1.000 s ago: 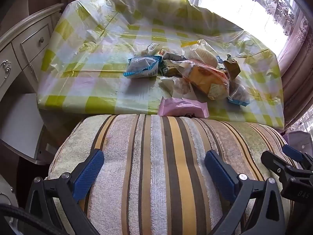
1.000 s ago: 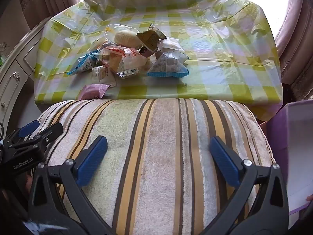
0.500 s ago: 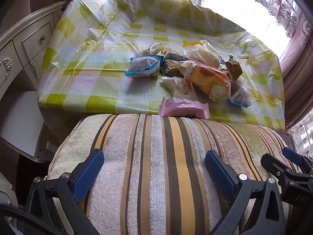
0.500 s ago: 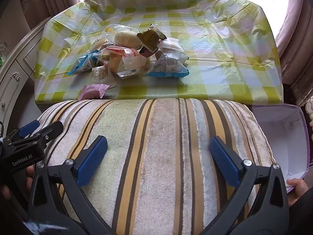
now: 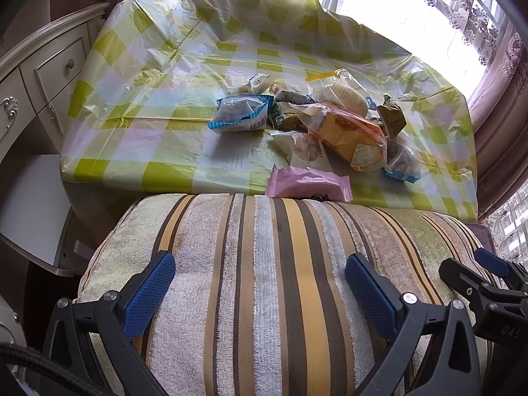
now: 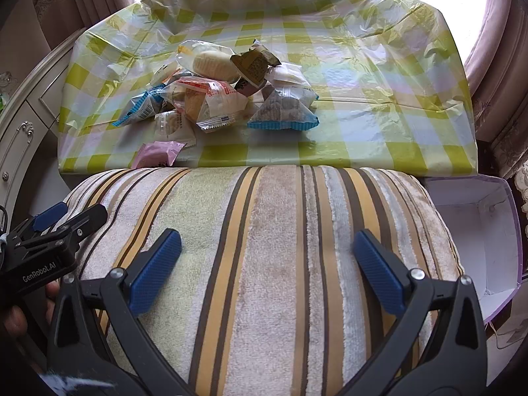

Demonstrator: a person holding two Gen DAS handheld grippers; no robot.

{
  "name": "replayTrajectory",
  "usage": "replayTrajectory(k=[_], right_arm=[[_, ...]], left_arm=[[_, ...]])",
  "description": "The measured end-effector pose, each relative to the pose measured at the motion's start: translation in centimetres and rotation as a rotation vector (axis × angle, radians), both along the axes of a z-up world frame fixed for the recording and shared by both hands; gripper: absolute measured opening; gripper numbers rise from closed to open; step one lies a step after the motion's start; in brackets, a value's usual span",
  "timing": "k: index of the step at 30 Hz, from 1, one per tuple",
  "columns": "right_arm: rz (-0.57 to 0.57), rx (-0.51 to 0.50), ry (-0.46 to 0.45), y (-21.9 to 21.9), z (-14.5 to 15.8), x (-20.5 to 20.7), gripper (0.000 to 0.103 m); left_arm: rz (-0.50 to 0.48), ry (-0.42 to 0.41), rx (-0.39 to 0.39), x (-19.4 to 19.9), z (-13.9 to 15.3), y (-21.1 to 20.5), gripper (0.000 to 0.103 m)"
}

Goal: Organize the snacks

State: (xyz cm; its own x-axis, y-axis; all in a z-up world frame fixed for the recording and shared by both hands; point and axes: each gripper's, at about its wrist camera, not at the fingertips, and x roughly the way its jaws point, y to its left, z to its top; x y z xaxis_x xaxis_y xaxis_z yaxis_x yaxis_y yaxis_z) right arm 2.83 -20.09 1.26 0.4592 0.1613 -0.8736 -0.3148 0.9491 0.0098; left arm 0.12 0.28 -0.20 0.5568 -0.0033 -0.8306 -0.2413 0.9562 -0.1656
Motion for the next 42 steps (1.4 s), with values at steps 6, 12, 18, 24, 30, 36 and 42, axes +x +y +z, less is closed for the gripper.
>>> replayTrajectory(k=[6, 12, 18, 24, 30, 36, 42], right_arm=[[-0.004, 0.007, -0.025, -0.13, -0.06, -0.26, 0.103], [-0.004, 0.012, -0.025, -0.1, -0.18, 0.04, 0.103], [-0.005, 0.01, -0.025, -0.06, -0.17, -0.17, 0.103], [-0.005, 0.01, -0.025, -0.07, -0.17, -0.13, 0.103], [-0.005, 0.01, -0.025, -0.11, -0.17, -0.09, 0.103], [-0.005, 0.01, -0.024, -0.08, -0.17, -0.1, 0.103], [-0.005, 0.009, -0.024, -0.11, -0.17, -0.09, 0.103]], left_arm=[[0.003, 0.001, 0.009, 0.17, -0.13, -0.21, 0.103], [0.004, 0.002, 0.012, 0.24, -0.17, -0.23, 0.103], [0.003, 0.002, 0.011, 0.24, -0.17, -0.21, 0.103], [0.003, 0.001, 0.011, 0.24, -0.18, -0.26, 0.103], [0.003, 0.002, 0.011, 0.28, -0.14, -0.22, 0.103], [0.003, 0.002, 0.011, 0.3, -0.13, -0.22, 0.103], [0.003, 0.003, 0.011, 0.3, -0.13, -0.22, 0.103]])
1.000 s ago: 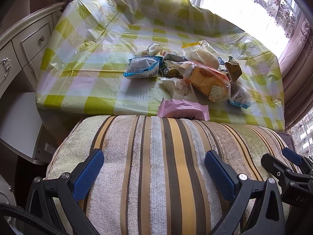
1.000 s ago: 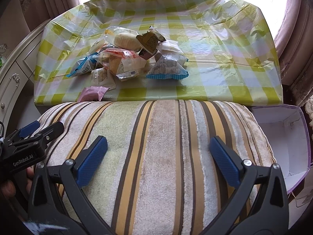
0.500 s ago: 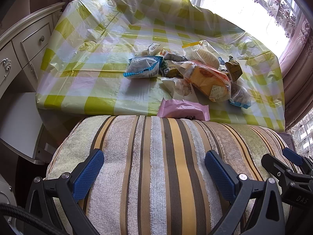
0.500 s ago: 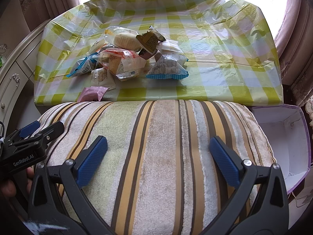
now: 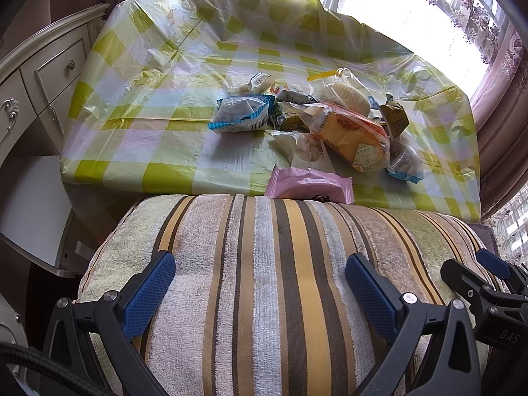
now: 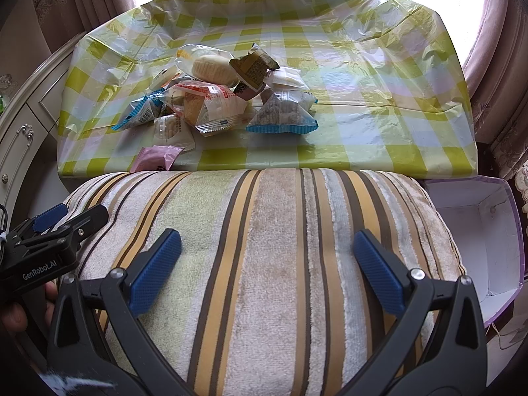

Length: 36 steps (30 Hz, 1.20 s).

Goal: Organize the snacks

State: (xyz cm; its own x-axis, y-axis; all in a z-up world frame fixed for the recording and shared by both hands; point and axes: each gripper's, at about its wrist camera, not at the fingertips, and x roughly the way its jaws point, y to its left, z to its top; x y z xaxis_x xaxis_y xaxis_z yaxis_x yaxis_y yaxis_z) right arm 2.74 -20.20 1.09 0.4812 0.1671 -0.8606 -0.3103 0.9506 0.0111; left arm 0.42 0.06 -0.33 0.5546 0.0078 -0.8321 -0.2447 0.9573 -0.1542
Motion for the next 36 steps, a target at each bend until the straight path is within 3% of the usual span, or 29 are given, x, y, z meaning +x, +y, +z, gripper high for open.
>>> replayTrajectory(k=[26, 36], right_arm=[[0.001, 0.0, 0.001, 0.0, 0.0, -0.1, 0.103], [0.076, 0.028, 0.092, -0.2, 0.2, 1.7, 0.103]], left_arm=[[0.0, 0.0, 0.0, 0.0, 0.0, 0.0, 0.103], [-0.006, -0.015, -0.005, 0.5, 0.4, 0.1, 0.103]])
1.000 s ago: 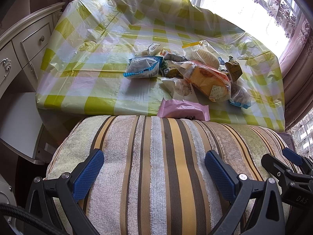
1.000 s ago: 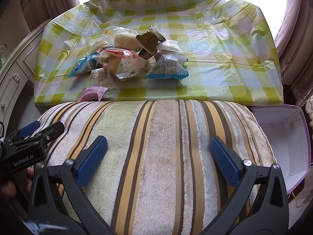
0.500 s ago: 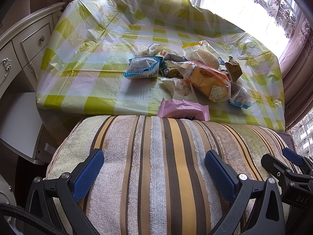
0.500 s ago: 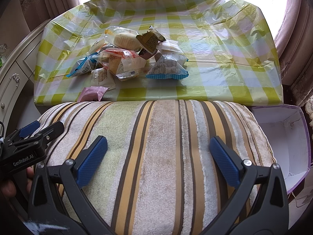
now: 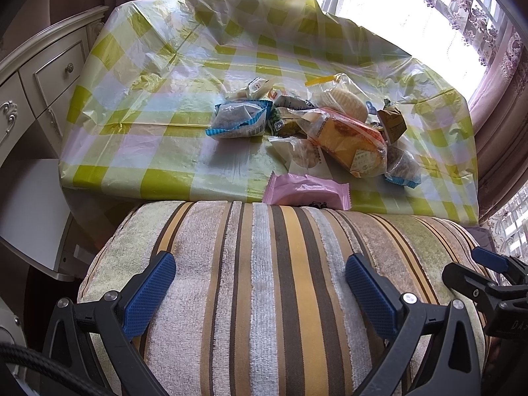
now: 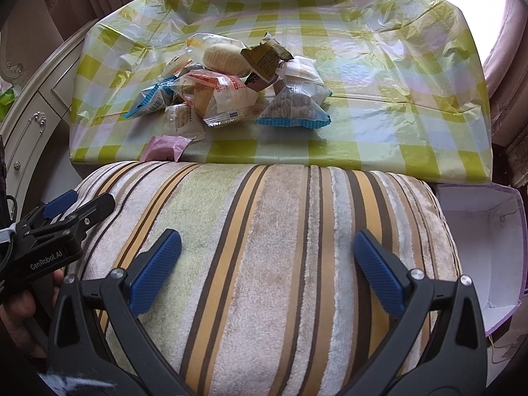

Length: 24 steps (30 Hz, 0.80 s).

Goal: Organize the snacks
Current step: 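Grasp the blue cartoon snack bag with left tool while right tool grasps a green packet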

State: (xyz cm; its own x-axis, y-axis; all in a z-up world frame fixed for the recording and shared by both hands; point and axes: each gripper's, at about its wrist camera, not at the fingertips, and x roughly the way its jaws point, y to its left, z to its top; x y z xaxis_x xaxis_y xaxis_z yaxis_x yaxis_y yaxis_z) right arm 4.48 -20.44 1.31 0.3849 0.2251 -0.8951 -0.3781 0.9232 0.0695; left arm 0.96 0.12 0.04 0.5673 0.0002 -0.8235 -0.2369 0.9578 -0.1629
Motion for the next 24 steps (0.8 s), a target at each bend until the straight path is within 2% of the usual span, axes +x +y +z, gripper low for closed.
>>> replayTrajectory(k=[4, 6, 10, 12, 17, 20, 24], right_arm=[[-0.014, 0.002, -0.011, -0.1, 0.0, 1.0, 0.103], [-0.044, -0.014, -0.032, -0.3, 0.0, 1.6, 0.103], [-0.119, 0.065, -0.01, -1.4, -0.1, 3.8, 0.103], [-0.149, 0.084, -0.008, -1.4, 0.1, 4.8, 0.103], [-0.152, 0.121, -0.087, 0.3, 1.5, 7.1, 0.103], [-0.16, 0.14, -0.104, 1.4, 1.6, 8.9, 0.103], [-0.179, 0.166, -0.133, 2.2, 1.7, 10.8, 0.099]], left_arm=[[-0.026, -0.013, -0.02, 0.9, 0.2, 0.1, 0.1], [-0.034, -0.018, -0.032, 1.5, 0.2, 0.1, 0.095], [-0.051, -0.023, -0.065, 2.8, 0.2, 0.3, 0.086], [-0.046, -0.03, -0.086, 3.5, 0.2, 0.6, 0.078], [-0.002, -0.07, -0.101, 5.6, 1.0, 2.0, 0.077], [0.027, -0.096, -0.096, 7.6, 1.5, 3.2, 0.077], [0.077, -0.087, -0.127, 10.7, 1.0, 5.6, 0.077]])
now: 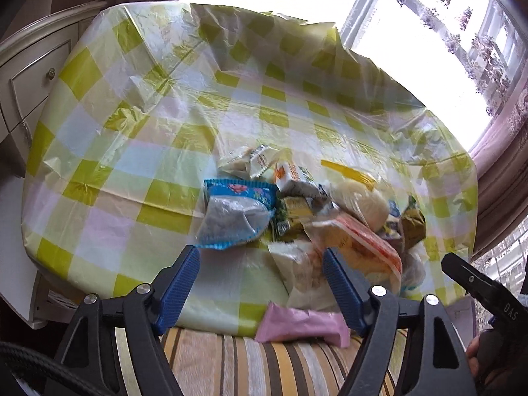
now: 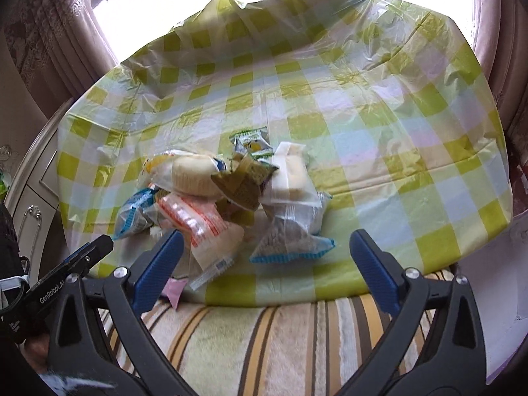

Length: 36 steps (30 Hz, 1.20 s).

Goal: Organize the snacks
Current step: 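Grasp the blue cartoon snack bag with left tool while right tool grasps a green packet, then carry both snacks to the white box while right tool releases the green packet inside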

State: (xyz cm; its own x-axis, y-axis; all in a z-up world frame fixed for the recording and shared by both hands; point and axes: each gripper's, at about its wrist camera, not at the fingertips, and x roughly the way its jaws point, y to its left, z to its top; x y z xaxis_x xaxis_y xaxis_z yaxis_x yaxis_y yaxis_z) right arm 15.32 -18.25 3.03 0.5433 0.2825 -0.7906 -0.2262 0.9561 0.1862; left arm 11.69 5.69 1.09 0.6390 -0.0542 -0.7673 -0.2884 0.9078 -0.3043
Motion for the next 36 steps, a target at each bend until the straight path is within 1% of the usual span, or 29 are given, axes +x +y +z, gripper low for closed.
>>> replayTrajectory(k=[2, 6, 9, 11, 13, 15, 17, 18, 19, 21, 24, 26, 30, 33, 36], right_arm=[[-0.012, 0.011, -0.01, 0.2, -0.1, 0.8, 0.098], [-0.026, 0.038, -0.019, 0.7, -0.5, 2.3, 0.095], [-0.036, 0.032, -0.032, 1.2, -0.7, 3.3, 0.094], [-0.032, 0.025, -0.037, 1.8, -0.9, 3.9, 0.089], [-0.019, 0.006, -0.045, 2.5, -1.1, 4.2, 0.079], [-0.013, -0.008, -0.045, 2.9, -1.5, 4.4, 0.074], [0.0, -0.015, -0.038, 3.1, -1.9, 4.4, 0.065], [0.008, -0.018, -0.031, 3.2, -2.2, 4.3, 0.057], [0.013, -0.021, -0.024, 3.3, -2.4, 4.3, 0.048], [0.015, -0.014, -0.019, 3.1, -2.5, 4.3, 0.039], [0.017, 0.0, -0.019, 2.9, -2.4, 4.3, 0.037], [0.023, 0.004, -0.025, 2.9, -2.2, 4.1, 0.037], [0.034, 0.019, -0.058, 2.7, -1.3, 3.5, 0.036], [0.039, 0.029, -0.085, 2.6, -0.6, 2.9, 0.036], [0.04, 0.05, -0.088, 1.9, -0.1, 2.6, 0.036]], left_arm=[[0.018, 0.021, -0.014, 1.5, -0.6, 1.1, 0.077], [0.058, 0.06, -0.019, 3.6, -1.9, 2.9, 0.078], [0.049, 0.087, -0.046, 4.8, -3.0, 3.4, 0.078], [0.047, 0.094, -0.049, 5.3, -3.6, 3.5, 0.078], [0.048, 0.098, -0.04, 5.7, -4.0, 3.5, 0.078], [0.042, 0.101, -0.035, 5.9, -4.2, 3.4, 0.078], [0.031, 0.11, -0.047, 6.2, -4.7, 3.4, 0.078], [0.025, 0.115, -0.058, 6.3, -5.0, 3.5, 0.075], [0.019, 0.113, -0.07, 6.4, -5.2, 3.6, 0.071], [0.007, 0.099, -0.08, 6.3, -5.1, 3.6, 0.056], [0.001, 0.092, -0.066, 6.2, -4.9, 3.3, 0.051], [0.007, 0.086, -0.05, 6.0, -4.6, 3.2, 0.05], [0.028, 0.058, -0.027, 4.9, -3.7, 3.2, 0.046], [0.049, 0.035, -0.001, 4.0, -2.7, 3.1, 0.045], [0.065, 0.01, 0.035, 3.2, -1.6, 2.9, 0.045]])
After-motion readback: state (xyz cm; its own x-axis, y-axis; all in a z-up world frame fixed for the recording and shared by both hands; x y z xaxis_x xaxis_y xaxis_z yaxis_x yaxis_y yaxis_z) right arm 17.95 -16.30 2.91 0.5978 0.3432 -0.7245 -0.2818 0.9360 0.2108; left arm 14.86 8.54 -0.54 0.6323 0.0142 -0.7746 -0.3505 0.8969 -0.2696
